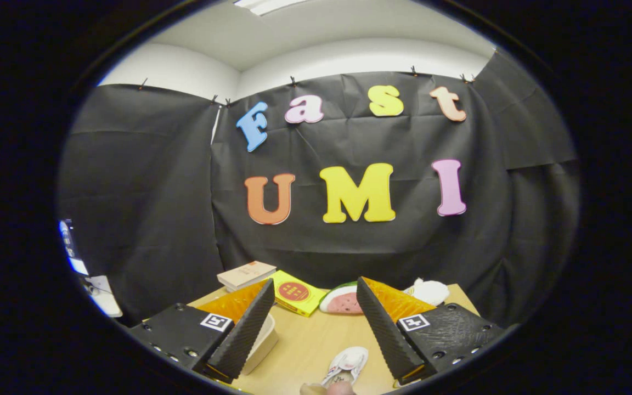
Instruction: Open the storage box then place both shoes into the box .Put the left shoe in first, then the right shoe, with the right side of both shoes facing outward in a uniform manner.
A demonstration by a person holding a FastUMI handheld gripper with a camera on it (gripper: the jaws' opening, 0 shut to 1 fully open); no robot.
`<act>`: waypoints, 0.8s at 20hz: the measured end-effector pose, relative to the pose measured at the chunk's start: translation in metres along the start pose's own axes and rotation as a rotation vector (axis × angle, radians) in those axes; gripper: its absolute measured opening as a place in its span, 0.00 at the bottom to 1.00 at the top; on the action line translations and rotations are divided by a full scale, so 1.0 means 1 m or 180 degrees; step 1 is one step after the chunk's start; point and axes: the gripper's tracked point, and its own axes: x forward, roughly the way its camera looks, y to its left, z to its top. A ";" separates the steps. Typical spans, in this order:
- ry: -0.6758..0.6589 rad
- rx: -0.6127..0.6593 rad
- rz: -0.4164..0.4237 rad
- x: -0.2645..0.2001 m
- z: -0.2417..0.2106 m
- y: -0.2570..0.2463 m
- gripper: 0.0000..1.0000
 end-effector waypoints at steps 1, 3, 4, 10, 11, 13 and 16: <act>0.0090 0.0033 0.0041 0.003 -0.011 -0.006 0.94; 0.0227 0.0161 0.0141 0.009 -0.033 -0.013 0.95; 0.0277 0.0199 0.0147 0.013 -0.043 -0.018 0.95; 0.0746 0.0350 0.0403 0.045 -0.109 0.010 0.95; 0.0790 0.0392 0.0422 0.048 -0.114 0.017 0.95; 0.0863 0.0429 0.0476 0.053 -0.125 0.036 0.95; 0.1013 0.0560 0.0513 0.064 -0.146 0.066 0.95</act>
